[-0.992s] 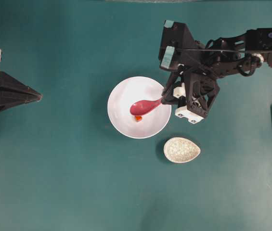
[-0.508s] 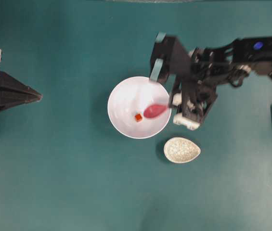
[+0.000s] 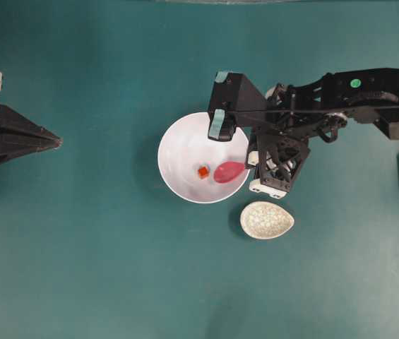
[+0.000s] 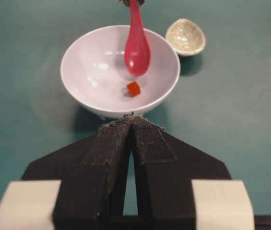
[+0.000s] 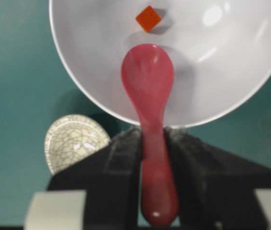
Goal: Grip the spoon and scoop the red block from the bowl with right arm.
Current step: 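Push the spoon bowl under the red cube with the right gripper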
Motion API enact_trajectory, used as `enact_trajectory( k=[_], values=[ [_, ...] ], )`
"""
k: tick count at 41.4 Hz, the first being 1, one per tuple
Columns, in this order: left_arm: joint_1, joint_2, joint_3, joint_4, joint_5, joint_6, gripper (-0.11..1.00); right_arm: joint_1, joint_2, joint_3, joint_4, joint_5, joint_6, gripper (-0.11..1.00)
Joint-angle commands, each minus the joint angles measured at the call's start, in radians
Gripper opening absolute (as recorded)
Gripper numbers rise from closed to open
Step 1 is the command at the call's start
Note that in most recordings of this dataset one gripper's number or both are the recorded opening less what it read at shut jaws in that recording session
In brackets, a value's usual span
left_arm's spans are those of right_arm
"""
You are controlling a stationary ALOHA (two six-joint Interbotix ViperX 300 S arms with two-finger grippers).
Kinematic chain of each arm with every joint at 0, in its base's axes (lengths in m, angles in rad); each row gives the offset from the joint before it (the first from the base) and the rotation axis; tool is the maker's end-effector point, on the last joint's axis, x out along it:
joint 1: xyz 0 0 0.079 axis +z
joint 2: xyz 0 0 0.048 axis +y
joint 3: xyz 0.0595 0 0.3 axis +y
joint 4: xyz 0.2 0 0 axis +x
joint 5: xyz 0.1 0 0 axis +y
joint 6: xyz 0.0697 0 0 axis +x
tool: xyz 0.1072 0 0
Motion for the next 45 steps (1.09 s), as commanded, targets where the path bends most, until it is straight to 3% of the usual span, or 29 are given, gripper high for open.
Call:
enact_trajectory(
  k=[1,28,35,45],
  values=[
    [0.002,0.005,-0.020,0.000,-0.005,-0.002,0.00,0.002,-0.005,-0.028,-0.005,-0.011,0.002,0.24],
    [0.002,0.005,-0.021,0.000,-0.011,-0.002,0.00,0.002,0.091,-0.089,-0.006,-0.091,0.002,0.24],
    [0.002,0.005,-0.021,0.000,-0.011,-0.002,0.00,-0.002,0.091,-0.089,-0.037,-0.117,0.005,0.24],
    [0.002,0.002,-0.021,-0.002,-0.011,-0.002,0.00,-0.006,0.087,-0.084,-0.037,-0.048,0.041,0.24]
  ],
)
